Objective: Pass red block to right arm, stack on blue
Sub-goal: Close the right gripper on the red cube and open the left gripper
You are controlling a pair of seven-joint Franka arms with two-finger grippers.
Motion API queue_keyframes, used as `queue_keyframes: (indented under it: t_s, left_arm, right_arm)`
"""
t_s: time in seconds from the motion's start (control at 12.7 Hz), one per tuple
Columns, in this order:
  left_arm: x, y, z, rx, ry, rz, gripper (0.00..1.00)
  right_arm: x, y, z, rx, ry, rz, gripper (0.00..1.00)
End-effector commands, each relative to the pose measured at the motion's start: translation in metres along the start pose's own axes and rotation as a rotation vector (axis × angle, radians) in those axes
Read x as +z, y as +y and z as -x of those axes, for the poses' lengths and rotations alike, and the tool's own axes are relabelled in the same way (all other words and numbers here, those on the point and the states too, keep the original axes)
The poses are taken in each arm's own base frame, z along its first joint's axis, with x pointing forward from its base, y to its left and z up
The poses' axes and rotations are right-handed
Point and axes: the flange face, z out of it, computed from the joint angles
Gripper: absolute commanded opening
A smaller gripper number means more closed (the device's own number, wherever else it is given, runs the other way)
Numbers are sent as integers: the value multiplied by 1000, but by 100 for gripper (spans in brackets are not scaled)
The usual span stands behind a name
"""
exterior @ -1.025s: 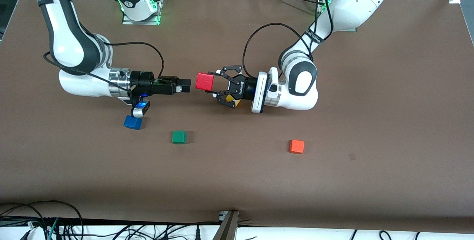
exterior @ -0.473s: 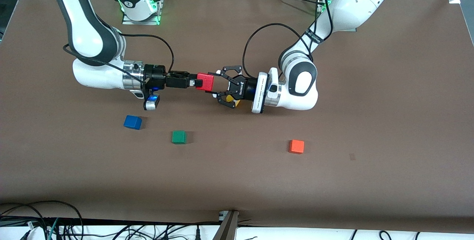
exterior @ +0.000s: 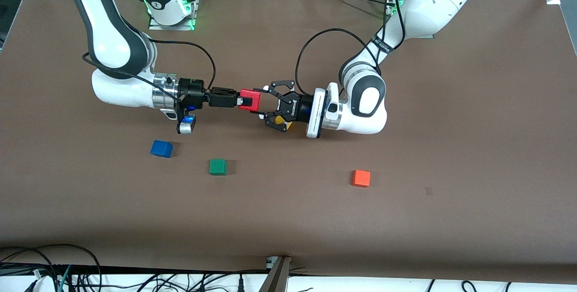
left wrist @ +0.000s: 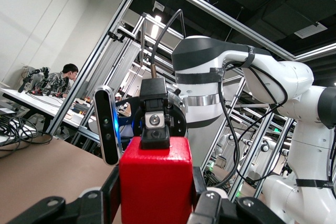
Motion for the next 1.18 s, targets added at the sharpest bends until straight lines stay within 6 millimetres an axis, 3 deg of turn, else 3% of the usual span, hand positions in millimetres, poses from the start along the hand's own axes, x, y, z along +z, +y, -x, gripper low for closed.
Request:
queue_keyframes:
  t_s: [0.0,0.08,0.16,0.24,0.32,0.71,0.95,1.1]
  left_arm:
    - [5,-2,-7,26,28,-11,0]
    - [6,-1,-7,21,35,-12,20]
    - [6,-1,-9,19,52,-16,28]
    - [6,-1,-9,21,53,-17,92]
    - [4,-2,-11,39,54,-18,100]
    - [-16,-8,-21,84,40,-25,100]
    - [-46,-16,-34,140,-37,-31,100]
    - [-73,-20,-49,188,-102,-17,100]
  right_arm:
    - [0,-1,7,1,3,-17,23]
    - [0,0,7,2,3,-17,20]
    - [0,-1,7,1,3,-17,20]
    - [0,-1,7,1,3,-17,19]
    - [0,-4,7,-5,3,-20,19]
    - [-2,-7,9,-9,3,-21,20]
    - [-11,-12,10,-38,23,27,20]
    - [-20,-16,9,-119,44,153,20]
